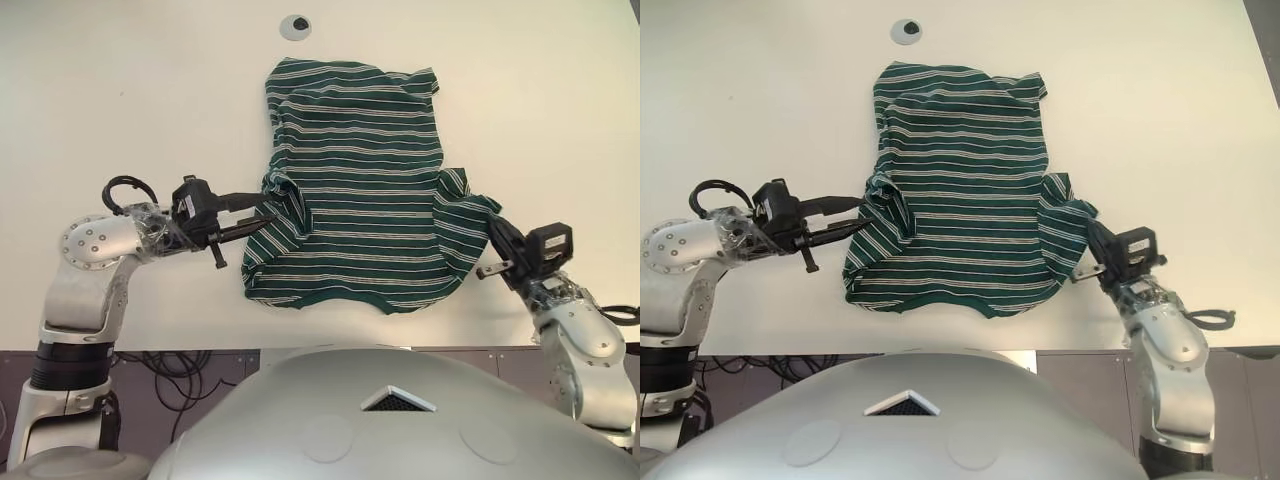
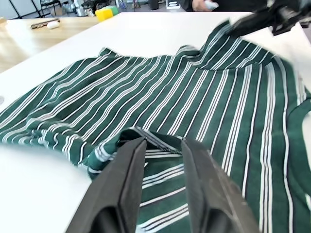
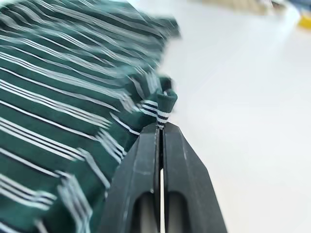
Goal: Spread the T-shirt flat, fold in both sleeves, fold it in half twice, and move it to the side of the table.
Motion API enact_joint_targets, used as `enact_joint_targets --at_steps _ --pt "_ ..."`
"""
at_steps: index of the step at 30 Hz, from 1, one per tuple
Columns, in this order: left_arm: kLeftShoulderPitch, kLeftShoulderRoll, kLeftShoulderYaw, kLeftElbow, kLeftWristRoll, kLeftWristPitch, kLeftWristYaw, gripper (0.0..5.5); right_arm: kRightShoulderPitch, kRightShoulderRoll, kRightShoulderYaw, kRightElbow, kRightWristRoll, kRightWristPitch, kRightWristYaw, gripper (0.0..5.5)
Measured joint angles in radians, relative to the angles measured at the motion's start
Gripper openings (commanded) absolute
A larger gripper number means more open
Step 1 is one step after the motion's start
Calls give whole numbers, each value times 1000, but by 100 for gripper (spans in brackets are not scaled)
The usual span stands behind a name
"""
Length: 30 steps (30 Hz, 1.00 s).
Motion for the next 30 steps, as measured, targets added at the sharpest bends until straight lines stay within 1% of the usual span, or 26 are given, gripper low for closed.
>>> enact_joint_targets --at_steps 3,9,11,13,14,17,21,22,24,25,26,27,28,29,30 --pt "1 -3 -16 20 2 -6 -7 126 -20 -35 143 -17 -143 -29 16 1" --pt "6 -4 -26 64 14 -39 -24 126 -125 -79 364 13 -378 -18 41 1" --pt "5 -5 -26 64 13 -41 -25 126 -119 -95 402 29 -424 5 59 1" --pt "5 -6 -23 64 10 -43 -21 126 -112 -96 417 34 -438 20 63 30" --pt "5 -6 -22 64 9 -43 -19 145 -110 -96 419 34 -438 23 67 46" --pt "9 -15 -23 62 11 -46 -10 187 -90 -96 397 2 -408 51 91 100" --pt "58 -19 -18 41 45 -97 14 256 -1 -102 341 -146 -237 70 171 178" --pt "73 -18 -10 41 79 -139 29 270 27 -131 316 -191 -188 69 194 196" --pt "80 -6 4 85 189 -269 76 295 98 -164 256 -260 -108 56 234 222" --pt "92 14 13 113 246 -345 92 306 157 -182 205 -304 -61 35 261 235" --pt "108 23 21 124 266 -382 94 328 189 -202 169 -321 -33 17 278 259" --pt "135 32 29 130 278 -421 94 341 241 -222 95 -326 -13 -14 302 276" --pt "146 34 30 132 281 -430 93 349 251 -229 79 -322 -12 -28 309 285" --pt "176 48 44 136 282 -455 91 367 293 -258 14 -294 -9 -80 334 304" --pt "202 65 61 136 281 -460 84 380 326 -282 -22 -255 -42 -122 342 321"
